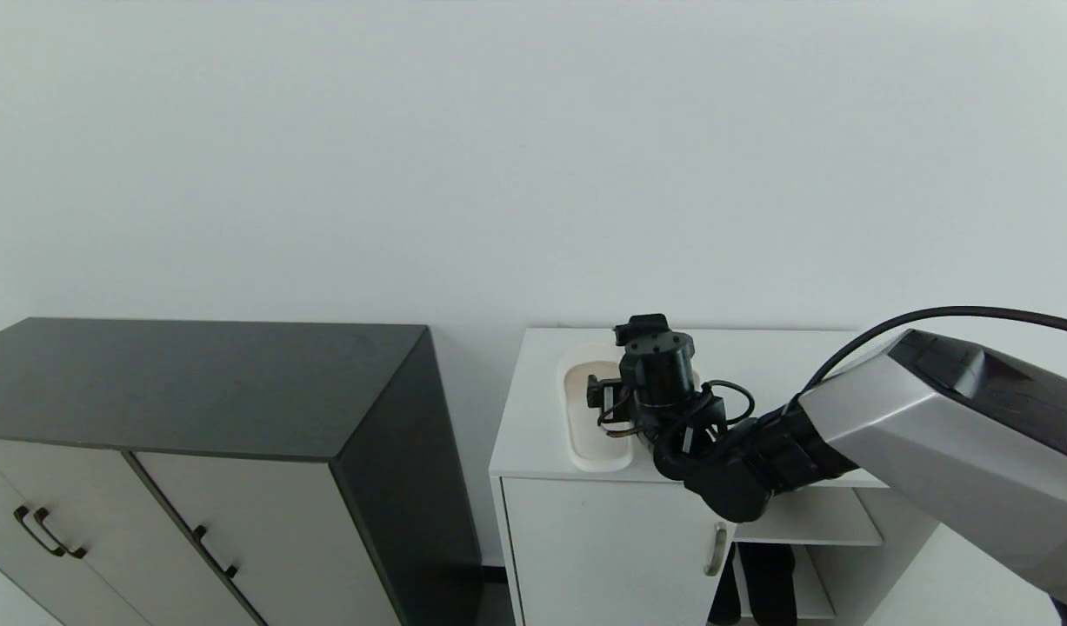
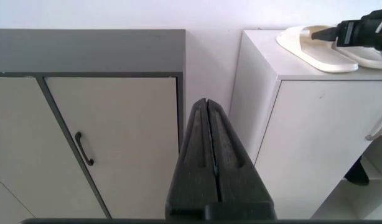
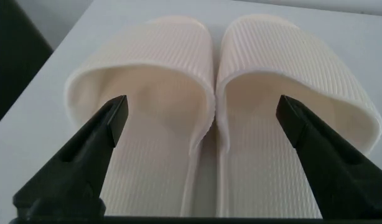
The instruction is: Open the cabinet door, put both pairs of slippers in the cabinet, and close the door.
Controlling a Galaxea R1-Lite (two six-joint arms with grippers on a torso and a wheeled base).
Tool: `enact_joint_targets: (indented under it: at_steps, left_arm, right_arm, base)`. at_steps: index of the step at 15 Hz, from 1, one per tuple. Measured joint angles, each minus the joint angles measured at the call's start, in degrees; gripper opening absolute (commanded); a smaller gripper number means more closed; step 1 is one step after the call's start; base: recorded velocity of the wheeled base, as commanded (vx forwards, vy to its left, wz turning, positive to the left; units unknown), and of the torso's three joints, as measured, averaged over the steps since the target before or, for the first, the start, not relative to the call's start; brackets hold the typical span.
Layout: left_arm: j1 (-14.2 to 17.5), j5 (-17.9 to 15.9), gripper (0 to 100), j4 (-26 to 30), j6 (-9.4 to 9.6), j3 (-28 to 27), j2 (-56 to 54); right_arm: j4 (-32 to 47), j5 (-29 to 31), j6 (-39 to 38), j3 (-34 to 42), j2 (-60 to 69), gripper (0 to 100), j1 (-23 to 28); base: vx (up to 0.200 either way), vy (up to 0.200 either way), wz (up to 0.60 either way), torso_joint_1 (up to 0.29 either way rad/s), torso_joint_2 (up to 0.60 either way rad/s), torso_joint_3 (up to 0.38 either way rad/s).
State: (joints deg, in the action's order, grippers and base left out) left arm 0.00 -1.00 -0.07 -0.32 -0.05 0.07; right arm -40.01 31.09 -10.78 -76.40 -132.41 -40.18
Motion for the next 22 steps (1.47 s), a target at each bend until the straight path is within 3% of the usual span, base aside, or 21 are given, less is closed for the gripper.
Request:
enact_joint_targets:
  at_steps: [2,3,8,13,20,22]
  left_arm:
    - [0.0,0.0,0,0.0,0.05,0.0,0.0]
    - [0.0,0.0,0,0.0,0.07,0.0,0.0]
    - [0.0,0.0,0,0.0,0.10,0.0,0.0]
    - [0.0,-0.1,0,0.0,0.10,0.0,0.0]
    - [0.0,-0.1,0,0.0,0.00,0.0,0.0]
    - [0.0,-0.1,0,0.0,-0.04,0.0,0.0]
  right_arm:
    - [1.4,0.0,0.0,-2.8,-1.7,100,0.9]
    - [1.6,0.0,0.1,-3.9,-2.4,0,1.3]
    - [1.5,0.1,0.4,-6.1,-4.2,0,1.8]
    - [1.5,0.0,0.4,-3.5,-1.7,0,1.3]
    - [-4.1,-6.7,0.2,20.5,15.0,0,-1.6]
    - [-5.1,-10.1,0.3,24.3,18.2,0,-2.6]
  base:
    - [0.000,0.000,0.00,0.000,0.00,0.000]
    - [0.000,0.000,0.00,0.000,0.00,0.000]
    - [0.000,0.000,0.00,0.000,0.00,0.000]
    - [0.000,0.000,0.00,0.000,0.00,0.000]
    - [0.000,0.000,0.00,0.000,0.00,0.000]
    - [0.000,0.000,0.00,0.000,0.00,0.000]
